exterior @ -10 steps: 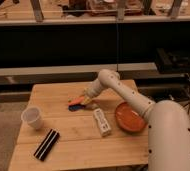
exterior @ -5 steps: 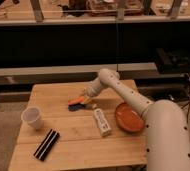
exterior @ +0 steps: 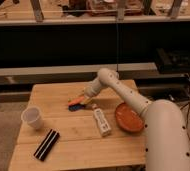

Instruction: Place the pepper on the white sponge

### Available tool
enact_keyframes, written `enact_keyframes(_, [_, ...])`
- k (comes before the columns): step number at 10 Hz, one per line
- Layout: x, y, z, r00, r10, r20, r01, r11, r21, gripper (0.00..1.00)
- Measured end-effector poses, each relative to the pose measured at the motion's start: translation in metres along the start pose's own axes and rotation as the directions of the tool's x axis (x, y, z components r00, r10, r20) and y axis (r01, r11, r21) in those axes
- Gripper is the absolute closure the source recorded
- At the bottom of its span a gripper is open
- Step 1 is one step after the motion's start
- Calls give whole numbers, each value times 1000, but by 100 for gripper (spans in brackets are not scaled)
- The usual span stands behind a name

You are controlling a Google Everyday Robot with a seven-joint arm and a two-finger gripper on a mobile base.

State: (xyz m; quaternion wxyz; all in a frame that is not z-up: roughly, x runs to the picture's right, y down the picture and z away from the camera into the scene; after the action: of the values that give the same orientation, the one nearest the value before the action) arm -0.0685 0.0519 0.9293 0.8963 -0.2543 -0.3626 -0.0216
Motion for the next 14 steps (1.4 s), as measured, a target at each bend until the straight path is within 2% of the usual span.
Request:
enact_keyframes(6, [-1,2,1,1000,1,0,-1,1000,-11,26])
enact_keyframes(7, [0,2,0,1000,2,0,-2,1000,-11,21])
enact_keyframes(14, [-2,0,-3,1000,9,-13,-9,1000,-7,20])
